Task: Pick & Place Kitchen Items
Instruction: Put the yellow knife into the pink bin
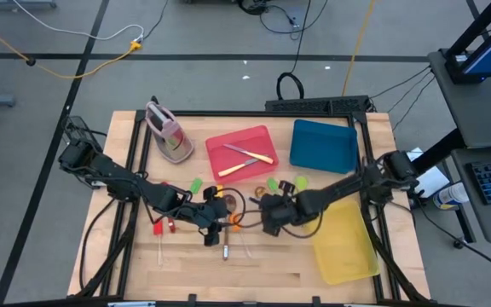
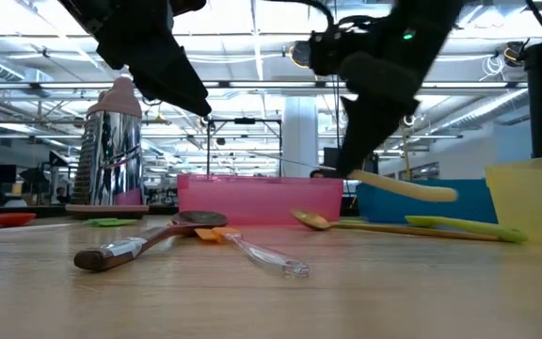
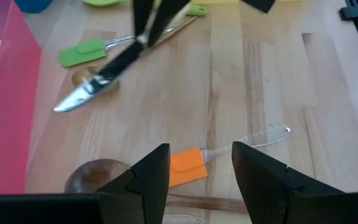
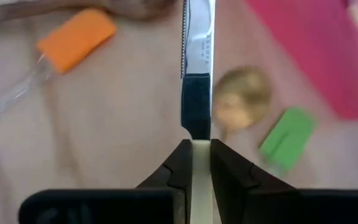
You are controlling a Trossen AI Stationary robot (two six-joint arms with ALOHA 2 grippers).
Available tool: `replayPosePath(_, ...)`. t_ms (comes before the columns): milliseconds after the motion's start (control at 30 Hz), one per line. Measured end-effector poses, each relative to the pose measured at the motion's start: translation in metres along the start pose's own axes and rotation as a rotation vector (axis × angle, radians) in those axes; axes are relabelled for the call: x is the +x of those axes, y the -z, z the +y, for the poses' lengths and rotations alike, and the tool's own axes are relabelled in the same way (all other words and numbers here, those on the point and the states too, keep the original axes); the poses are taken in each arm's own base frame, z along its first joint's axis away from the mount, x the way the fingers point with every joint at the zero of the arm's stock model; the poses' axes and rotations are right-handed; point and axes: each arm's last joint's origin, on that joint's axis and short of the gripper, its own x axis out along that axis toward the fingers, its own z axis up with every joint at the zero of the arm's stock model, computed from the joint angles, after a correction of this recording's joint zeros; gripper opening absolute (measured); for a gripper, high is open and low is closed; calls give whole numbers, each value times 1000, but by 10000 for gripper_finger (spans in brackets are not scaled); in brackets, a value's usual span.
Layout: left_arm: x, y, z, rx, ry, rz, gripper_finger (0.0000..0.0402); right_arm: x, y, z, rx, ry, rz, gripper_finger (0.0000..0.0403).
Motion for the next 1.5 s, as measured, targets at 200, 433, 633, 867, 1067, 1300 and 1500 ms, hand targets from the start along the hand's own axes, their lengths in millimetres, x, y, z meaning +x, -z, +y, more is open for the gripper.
replayPosePath(200,0,0,0,-26,0,0,179,13,-22,-26,-106,84,-78,31)
replayPosePath(433,0,0,0,-88,0,-4,179,22,-55,-54,-251,215,-250,31)
replayPosePath(633,0,-1,0,-144,0,-8,179,28,-85,-87,-233,279,-400,31)
replayPosePath(867,0,-1,1,-154,-15,-15,179,45,-104,-120,-189,256,-503,31)
replayPosePath(1067,1,-2,4,-139,-25,-16,179,66,-101,-133,-175,264,-460,31)
replayPosePath(1300,1,-3,5,-133,-43,-24,179,83,-94,-138,-184,273,-390,31)
replayPosePath(1500,1,-3,6,-132,-74,-38,179,84,-90,-138,-109,255,-353,32)
